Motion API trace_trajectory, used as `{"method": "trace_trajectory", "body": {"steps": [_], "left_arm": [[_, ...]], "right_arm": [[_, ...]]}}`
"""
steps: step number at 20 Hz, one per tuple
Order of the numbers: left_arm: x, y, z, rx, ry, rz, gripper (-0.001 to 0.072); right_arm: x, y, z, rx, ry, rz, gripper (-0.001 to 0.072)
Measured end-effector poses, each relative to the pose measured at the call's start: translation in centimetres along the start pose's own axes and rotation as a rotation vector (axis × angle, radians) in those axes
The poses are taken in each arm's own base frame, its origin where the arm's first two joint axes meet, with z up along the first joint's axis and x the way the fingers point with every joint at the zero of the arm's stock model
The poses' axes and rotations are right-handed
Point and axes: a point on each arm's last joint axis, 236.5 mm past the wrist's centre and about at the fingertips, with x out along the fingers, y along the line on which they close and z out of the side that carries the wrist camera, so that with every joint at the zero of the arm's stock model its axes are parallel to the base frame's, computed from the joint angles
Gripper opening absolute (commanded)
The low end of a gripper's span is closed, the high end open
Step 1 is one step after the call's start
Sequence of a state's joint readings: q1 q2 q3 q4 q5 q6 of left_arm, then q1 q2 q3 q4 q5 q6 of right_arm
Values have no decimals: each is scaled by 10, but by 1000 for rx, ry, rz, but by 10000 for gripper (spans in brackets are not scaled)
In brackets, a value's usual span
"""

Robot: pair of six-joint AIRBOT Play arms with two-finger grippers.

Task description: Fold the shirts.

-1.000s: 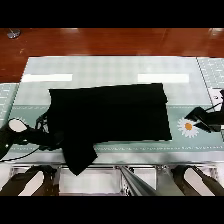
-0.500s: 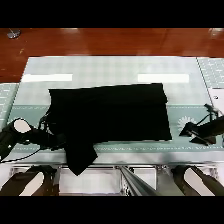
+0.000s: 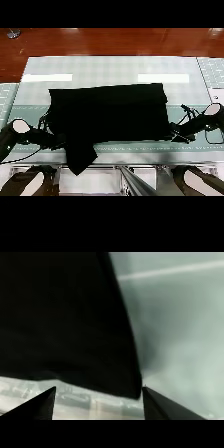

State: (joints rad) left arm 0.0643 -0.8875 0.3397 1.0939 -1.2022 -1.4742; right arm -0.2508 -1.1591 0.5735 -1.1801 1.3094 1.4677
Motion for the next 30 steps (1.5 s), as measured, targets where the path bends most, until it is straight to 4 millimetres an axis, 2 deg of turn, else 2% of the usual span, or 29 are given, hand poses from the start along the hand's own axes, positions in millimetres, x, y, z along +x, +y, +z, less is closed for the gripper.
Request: {"method": "trace_trajectory", "body": {"steps": [5, 6, 7, 8, 11, 13, 15, 17, 20, 23, 26, 30], "left_arm": [[0, -11, 8, -22, -32, -46, 17], [-1, -13, 9, -27, -39, -55, 17], [-1, -14, 11, -37, -45, -61, 16], [-1, -15, 12, -43, -47, -65, 17], [-5, -20, 16, -48, -60, -77, 17], [-12, -23, 24, -43, -80, -82, 17], [-25, -28, 37, -28, -118, -91, 16], [-47, -32, 58, -16, -189, -98, 16], [-85, -32, 91, -15, -302, -104, 16], [-111, -31, 126, 14, -409, -91, 16], [-127, -31, 165, 4, -487, -103, 17], [-130, -30, 211, -22, -505, -121, 16]], "right_arm": [[3, 20, 22, 5, -49, 77, 607], [2, 24, 29, -2, -72, 90, 451], [-1, 24, 39, -21, -107, 86, 118], [-3, 22, 46, -46, -128, 70, 35], [-10, 33, 46, -96, -118, 102, 34], [-11, 33, 44, -118, -108, 98, 34], [-14, 33, 44, -136, -102, 92, 34], [-21, 31, 49, -154, -115, 70, 34], [-42, 33, 70, -175, -181, 38, 35], [-61, 45, 99, -164, -268, 62, 35], [-75, 65, 133, -144, -346, 129, 35], [-94, 87, 174, -124, -412, 206, 35]]}}
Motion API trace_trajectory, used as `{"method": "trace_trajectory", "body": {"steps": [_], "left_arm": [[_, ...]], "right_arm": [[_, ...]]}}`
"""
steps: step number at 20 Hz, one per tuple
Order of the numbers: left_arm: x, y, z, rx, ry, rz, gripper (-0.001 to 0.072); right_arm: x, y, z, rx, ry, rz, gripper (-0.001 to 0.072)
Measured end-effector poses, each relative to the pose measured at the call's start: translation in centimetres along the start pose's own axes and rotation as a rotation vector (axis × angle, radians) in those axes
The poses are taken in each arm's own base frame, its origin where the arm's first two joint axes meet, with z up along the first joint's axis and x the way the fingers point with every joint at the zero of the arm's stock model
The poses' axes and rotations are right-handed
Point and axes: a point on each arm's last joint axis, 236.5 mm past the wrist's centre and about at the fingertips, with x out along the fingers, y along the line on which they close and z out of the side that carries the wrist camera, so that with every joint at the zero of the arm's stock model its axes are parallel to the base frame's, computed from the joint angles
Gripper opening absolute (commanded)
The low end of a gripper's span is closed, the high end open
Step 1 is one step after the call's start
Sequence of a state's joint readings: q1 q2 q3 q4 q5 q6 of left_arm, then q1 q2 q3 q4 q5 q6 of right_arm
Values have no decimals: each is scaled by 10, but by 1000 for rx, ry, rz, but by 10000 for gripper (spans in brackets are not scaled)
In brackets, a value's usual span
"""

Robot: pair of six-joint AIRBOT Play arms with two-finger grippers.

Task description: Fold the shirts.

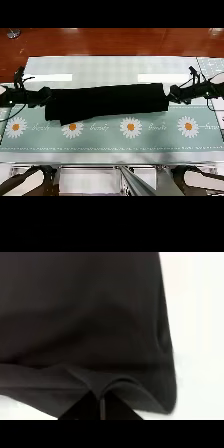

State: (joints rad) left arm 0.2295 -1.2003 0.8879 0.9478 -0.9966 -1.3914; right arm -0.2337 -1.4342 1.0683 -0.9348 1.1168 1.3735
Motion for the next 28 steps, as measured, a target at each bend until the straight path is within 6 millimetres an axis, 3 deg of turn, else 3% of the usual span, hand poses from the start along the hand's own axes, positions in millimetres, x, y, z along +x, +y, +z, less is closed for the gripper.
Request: {"method": "trace_trajectory", "body": {"steps": [3, 7, 12, 17, 18, 19, 20, 21, 24, 28], "left_arm": [[16, 0, 25, -32, -6, -15, 17], [36, -14, 57, -57, -18, -91, 17], [69, -18, 48, -73, 95, -128, 17], [76, -9, 44, -88, 132, -128, 21], [75, -7, 44, -95, 136, -128, 79], [74, -4, 43, -102, 145, -131, 260], [72, -3, 40, -107, 159, -134, 569], [71, -2, 38, -111, 173, -138, 697], [63, -1, 32, -97, 213, -148, 697], [31, 10, 49, -100, 157, -129, 696]], "right_arm": [[1, 12, 29, 7, -45, 44, 35], [5, 16, 55, 15, -80, 67, 35], [15, 12, 70, 67, -109, 77, 35], [36, 19, 75, 136, -105, 118, 35], [40, 20, 75, 147, -104, 123, 35], [43, 20, 76, 158, -104, 125, 38], [45, 19, 77, 170, -105, 125, 259], [46, 18, 77, 178, -105, 126, 629], [38, 13, 84, 194, -111, 136, 625], [-4, -9, 104, 215, -131, 149, 625]]}}
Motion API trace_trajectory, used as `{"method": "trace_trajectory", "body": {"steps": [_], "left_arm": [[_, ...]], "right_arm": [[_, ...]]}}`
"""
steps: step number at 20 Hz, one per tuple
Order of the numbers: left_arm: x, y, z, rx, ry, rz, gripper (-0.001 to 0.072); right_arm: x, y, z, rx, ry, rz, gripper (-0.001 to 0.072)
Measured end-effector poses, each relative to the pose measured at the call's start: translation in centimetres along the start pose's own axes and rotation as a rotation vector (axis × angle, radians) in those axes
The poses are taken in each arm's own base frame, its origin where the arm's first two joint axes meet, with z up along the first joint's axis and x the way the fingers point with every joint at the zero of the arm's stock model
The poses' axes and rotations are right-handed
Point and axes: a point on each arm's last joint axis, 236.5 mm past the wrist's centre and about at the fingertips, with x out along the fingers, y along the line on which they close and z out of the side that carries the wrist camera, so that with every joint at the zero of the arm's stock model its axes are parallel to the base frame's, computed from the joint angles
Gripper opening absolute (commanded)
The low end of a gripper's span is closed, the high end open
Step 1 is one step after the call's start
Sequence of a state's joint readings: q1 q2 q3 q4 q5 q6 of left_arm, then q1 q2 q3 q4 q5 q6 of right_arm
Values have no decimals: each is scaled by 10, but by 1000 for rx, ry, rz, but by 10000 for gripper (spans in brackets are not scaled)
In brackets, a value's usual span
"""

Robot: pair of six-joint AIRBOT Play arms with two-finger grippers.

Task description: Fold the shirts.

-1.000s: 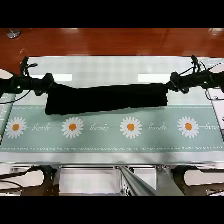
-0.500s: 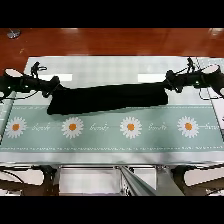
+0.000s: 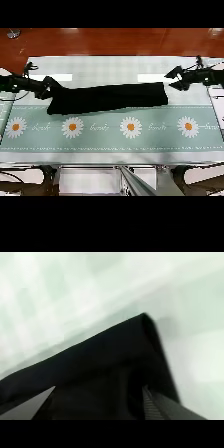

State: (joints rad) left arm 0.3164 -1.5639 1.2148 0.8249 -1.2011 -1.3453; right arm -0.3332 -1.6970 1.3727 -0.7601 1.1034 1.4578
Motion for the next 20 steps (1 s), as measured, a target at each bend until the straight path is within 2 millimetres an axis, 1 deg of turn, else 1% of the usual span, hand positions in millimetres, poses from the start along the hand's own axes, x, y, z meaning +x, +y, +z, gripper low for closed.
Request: {"method": "trace_trajectory", "body": {"steps": [1, 3, 4, 6, 7, 9, 11, 12, 15, 16, 17, 18, 19, 20], "left_arm": [[-12, 3, 5, -7, -33, 14, 696], [-38, 3, 18, -5, -153, 48, 696], [-48, -2, 24, 8, -233, 61, 696], [-63, -22, 22, 52, -353, 67, 696], [-66, -33, 18, 80, -399, 66, 696], [-65, -59, -1, 143, -431, 47, 696], [-57, -90, -25, 210, -416, 5, 696], [-53, -103, -33, 234, -412, -16, 696], [-37, -129, -55, 295, -375, -56, 696], [-32, -134, -59, 304, -366, -64, 696], [-26, -137, -64, 310, -349, -71, 695], [-23, -140, -66, 308, -341, -81, 693], [-20, -143, -68, 306, -332, -90, 689], [-16, -145, -71, 311, -323, -95, 650]], "right_arm": [[-12, -10, 4, 10, 5, -14, 624], [-27, -37, 1, 31, 34, -73, 623], [-31, -49, -2, 37, 53, -103, 622], [-32, -68, -10, 46, 88, -149, 621], [-29, -73, -13, 50, 103, -158, 620], [-15, -73, -25, 47, 156, -162, 620], [3, -70, -36, 26, 209, -166, 620], [11, -67, -40, 13, 229, -166, 621], [35, -49, -51, -23, 295, -143, 620], [42, -43, -54, -35, 312, -137, 591], [48, -38, -58, -49, 328, -136, 398], [54, -38, -61, -65, 338, -148, 126], [56, -39, -63, -85, 348, -162, 34], [58, -34, -64, -95, 354, -150, 34]]}}
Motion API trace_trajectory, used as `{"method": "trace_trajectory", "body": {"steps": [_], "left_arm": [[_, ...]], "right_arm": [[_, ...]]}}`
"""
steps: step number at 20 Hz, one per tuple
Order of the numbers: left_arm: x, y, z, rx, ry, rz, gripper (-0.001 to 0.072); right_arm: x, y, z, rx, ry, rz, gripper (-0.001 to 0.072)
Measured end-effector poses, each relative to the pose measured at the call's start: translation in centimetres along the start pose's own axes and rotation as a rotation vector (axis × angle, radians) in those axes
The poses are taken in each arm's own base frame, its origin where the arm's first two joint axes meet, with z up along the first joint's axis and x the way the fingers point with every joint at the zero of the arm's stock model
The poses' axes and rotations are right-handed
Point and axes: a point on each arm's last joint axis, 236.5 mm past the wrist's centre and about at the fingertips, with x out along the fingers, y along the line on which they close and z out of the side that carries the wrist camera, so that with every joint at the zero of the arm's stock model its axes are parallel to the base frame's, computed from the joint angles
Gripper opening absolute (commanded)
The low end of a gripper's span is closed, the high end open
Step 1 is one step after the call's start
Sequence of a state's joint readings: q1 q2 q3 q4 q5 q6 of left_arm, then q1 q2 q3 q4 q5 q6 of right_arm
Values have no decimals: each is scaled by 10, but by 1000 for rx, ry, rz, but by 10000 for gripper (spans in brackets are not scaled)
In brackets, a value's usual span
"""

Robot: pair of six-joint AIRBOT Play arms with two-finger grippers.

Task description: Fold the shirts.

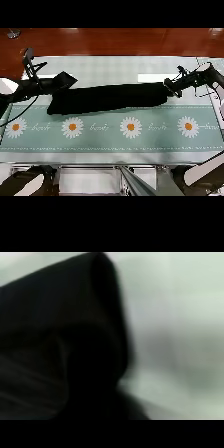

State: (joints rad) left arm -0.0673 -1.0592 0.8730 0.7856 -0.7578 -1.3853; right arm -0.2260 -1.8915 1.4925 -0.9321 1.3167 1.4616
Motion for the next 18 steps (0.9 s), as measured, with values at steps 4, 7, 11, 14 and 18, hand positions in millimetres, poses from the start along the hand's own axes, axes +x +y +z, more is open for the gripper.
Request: {"method": "trace_trajectory", "body": {"steps": [4, 7, 11, 14, 18], "left_arm": [[9, -13, -20, 50, 69, -38, 17], [16, -34, -40, 121, 122, -85, 16], [34, -68, -64, 207, 152, -136, 14], [62, -94, -88, 262, 218, -155, 14], [110, -134, -118, 345, 335, -156, 14]], "right_arm": [[-19, 21, -11, -74, 21, 36, 34], [-53, 25, -26, -135, -18, -14, 33], [-106, 35, -68, -203, -134, -58, 34], [-133, 47, -119, -235, -216, -66, 34], [-152, 59, -173, -235, -325, -55, 34]]}}
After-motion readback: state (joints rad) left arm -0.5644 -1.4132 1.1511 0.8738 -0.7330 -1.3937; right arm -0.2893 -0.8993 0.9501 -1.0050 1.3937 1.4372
